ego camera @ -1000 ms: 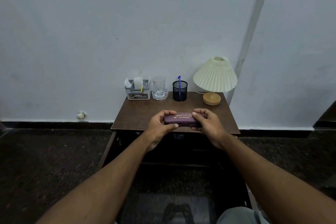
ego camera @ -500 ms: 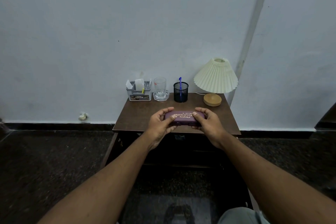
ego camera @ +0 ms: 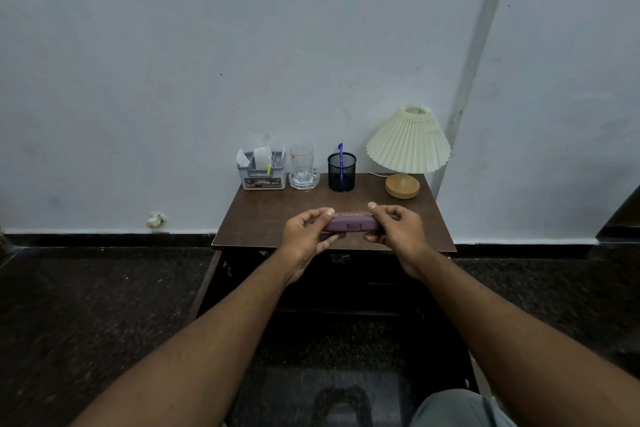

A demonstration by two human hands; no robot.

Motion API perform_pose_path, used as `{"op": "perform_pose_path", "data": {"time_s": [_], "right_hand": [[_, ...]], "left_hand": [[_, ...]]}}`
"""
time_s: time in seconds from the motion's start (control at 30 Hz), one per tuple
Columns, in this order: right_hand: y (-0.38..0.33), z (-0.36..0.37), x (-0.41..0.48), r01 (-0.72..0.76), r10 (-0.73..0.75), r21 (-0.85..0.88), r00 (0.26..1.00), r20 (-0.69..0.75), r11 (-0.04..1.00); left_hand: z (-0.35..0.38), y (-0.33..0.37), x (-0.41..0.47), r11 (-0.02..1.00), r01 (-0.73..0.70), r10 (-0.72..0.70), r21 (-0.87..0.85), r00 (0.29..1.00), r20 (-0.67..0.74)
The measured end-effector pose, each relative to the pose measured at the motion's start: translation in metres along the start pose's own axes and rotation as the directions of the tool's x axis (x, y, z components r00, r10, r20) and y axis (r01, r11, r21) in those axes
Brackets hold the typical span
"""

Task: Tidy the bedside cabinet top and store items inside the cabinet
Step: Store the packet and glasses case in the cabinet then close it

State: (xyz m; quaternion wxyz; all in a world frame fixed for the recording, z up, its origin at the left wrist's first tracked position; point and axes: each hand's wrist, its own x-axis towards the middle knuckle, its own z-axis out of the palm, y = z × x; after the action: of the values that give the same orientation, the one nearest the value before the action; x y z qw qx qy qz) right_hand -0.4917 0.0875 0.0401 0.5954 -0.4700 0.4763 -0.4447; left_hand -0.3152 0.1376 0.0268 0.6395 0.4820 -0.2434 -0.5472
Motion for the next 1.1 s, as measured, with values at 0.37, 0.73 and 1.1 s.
{"op": "perform_pose_path", "data": {"time_s": [0.37, 0.73, 1.1], "right_hand": [[0.004, 0.000, -0.003, -0.040, 0.040, -0.005, 0.999, -0.033, 0.999], [0.044, -0.031, -0.007, -0.147, 0.147, 0.019, 0.988, -0.041, 0.989], [0.104, -0.079, -0.002, -0.250, 0.255, 0.055, 0.959, -0.122, 0.967]], "left_hand": [[0.000, -0.006, 0.000, 0.998, 0.043, -0.044, -0.053, 0.998, -0.036], [0.001, -0.055, -0.007, 0.988, 0.130, -0.137, -0.080, 0.987, -0.087], [0.007, -0.130, 0.005, 0.957, 0.270, -0.284, -0.106, 0.945, -0.160]]}}
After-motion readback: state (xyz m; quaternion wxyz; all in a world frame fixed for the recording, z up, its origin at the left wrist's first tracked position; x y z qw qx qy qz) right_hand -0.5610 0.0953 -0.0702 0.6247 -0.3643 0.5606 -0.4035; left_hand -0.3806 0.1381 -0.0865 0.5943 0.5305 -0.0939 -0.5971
